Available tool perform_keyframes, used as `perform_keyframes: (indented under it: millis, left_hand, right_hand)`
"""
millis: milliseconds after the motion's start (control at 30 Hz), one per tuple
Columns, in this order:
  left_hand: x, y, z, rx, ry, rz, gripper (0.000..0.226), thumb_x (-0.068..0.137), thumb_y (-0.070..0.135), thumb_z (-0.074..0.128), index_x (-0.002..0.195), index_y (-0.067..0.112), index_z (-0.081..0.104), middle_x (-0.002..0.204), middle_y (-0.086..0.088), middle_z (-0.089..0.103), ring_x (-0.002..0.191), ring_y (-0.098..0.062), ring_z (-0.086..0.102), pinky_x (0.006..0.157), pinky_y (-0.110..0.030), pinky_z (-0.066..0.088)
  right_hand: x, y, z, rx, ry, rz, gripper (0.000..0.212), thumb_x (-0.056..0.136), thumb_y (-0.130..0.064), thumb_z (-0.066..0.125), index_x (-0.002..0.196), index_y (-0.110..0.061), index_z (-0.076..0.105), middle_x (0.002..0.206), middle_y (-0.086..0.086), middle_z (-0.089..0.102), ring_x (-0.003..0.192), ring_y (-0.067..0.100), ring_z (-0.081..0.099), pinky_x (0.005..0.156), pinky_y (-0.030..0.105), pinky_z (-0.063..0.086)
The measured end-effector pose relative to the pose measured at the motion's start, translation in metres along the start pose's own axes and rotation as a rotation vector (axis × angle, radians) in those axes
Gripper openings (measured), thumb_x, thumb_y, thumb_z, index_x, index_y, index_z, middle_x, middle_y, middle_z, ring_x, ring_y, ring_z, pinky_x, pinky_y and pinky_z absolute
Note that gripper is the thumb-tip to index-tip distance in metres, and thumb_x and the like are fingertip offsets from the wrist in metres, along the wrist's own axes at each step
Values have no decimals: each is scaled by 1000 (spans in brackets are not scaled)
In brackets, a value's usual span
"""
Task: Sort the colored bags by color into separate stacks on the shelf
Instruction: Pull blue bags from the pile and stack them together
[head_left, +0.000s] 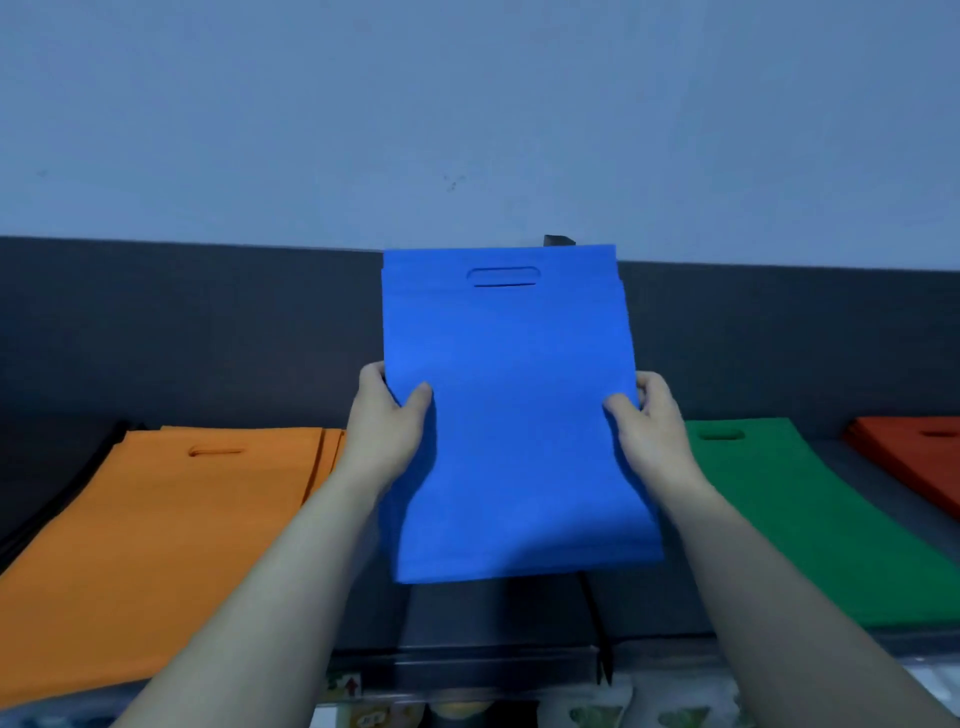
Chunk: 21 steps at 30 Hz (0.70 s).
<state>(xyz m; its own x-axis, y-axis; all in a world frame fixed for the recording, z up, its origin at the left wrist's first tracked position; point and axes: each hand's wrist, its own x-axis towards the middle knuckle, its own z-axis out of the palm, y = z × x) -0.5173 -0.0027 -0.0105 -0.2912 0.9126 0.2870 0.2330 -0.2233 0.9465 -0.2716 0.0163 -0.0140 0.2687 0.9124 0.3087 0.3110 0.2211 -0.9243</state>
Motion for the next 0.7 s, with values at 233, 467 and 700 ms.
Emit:
perform_keyframes:
  millis: [233,467,700]
  left_hand:
    - [-20,-6,13,81,1,219,25,97,22,51,115,17,34,99,23,46,85,13,50,64,0,40]
    - [-11,11,8,62,35,424,50,98,24,47,139,9,24,130,9,44,114,15,43,91,-3,35]
    - [-12,0,12,91,19,429,50,99,21,45,144,16,25,134,12,38,121,-1,39,100,-21,35]
  right_hand:
    - [-14,13,7,-69,86,-107,46,96,-32,53,129,-3,39,125,6,52,115,21,50,88,24,34]
    - [-9,-8,-1,-50,174,-292,61,93,-44,52,130,-1,31,132,11,47,122,26,46,97,31,36]
    - [-13,-7,7,5,139,-270,88,78,-66,44,140,-6,26,143,7,40,133,21,38,113,44,30]
